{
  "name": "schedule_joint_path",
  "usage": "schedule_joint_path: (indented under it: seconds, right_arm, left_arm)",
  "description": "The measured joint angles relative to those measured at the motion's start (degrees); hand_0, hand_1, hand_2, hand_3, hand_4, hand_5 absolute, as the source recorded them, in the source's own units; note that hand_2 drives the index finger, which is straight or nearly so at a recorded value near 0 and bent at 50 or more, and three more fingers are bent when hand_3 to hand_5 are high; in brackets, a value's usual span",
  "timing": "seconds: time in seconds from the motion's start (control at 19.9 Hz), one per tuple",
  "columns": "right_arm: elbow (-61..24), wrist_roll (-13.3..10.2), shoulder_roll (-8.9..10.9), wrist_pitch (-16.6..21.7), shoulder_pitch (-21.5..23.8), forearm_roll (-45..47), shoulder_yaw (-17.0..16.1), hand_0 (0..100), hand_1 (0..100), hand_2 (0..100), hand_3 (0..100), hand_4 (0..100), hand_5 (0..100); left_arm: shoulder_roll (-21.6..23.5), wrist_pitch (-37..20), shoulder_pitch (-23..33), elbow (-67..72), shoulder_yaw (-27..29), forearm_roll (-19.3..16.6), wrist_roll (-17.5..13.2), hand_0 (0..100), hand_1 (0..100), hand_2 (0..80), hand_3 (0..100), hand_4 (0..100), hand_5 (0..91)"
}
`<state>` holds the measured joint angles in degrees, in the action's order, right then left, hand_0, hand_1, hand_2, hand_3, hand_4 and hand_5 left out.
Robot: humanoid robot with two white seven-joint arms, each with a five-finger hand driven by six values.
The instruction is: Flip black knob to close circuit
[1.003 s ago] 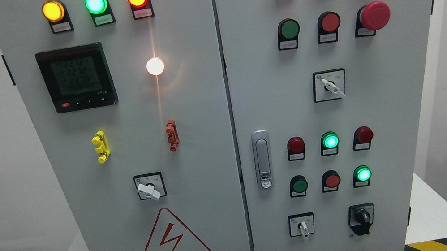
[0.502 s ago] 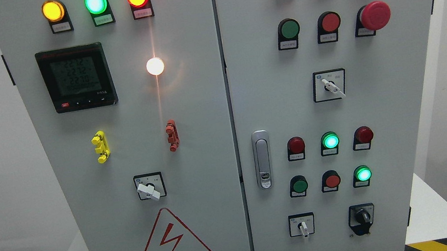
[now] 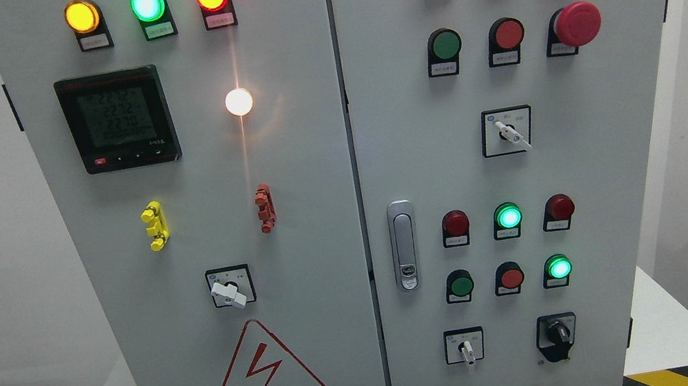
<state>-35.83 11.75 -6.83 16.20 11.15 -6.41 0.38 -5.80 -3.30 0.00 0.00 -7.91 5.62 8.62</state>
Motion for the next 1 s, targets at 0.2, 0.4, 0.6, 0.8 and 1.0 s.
schedule_joint_path:
  seconds: [0.2, 0.4, 0.6, 0.8, 1.0]
  right_arm:
    - [-6.5, -2.1, 0.03, 0.0, 0.8, -6.0, -1.2, 0, 5, 24, 43, 37, 28]
    - [-12.7, -5.4, 0.04, 0.1, 1.3, -12.4, -2.5, 0, 4, 29, 51, 44, 37]
    - [-18.8, -8.3, 0.04, 0.1, 1.5, -19.1, -3.6, 0, 1, 34, 60, 53, 48]
    - [-24.3, -10.3, 0.05, -0.2, 1.6, -24.6, -4.4, 0, 0, 38, 66, 59, 58]
    - [-29.5, -11.5, 0.05, -1.4, 1.5, -29.5, -4.9, 0, 0, 45, 72, 65, 66]
  left_arm:
    - [0.0, 0.0, 0.0, 0.0, 0.0, 0.0, 0.0, 12, 56, 0.0, 0, 0, 0.0]
    - [0.0, 0.0, 0.0, 0.0, 0.0, 0.0, 0.0, 12, 56, 0.0, 0, 0, 0.0]
    - [0.0, 0.0, 0.0, 0.0, 0.0, 0.0, 0.0, 12, 56, 0.0, 0, 0, 0.0]
    - [0.0, 0.0, 0.0, 0.0, 0.0, 0.0, 0.0, 12, 56, 0.0, 0, 0, 0.0]
    - [0.0, 0.0, 0.0, 0.0, 0.0, 0.0, 0.0, 12, 56, 0.0, 0, 0, 0.0]
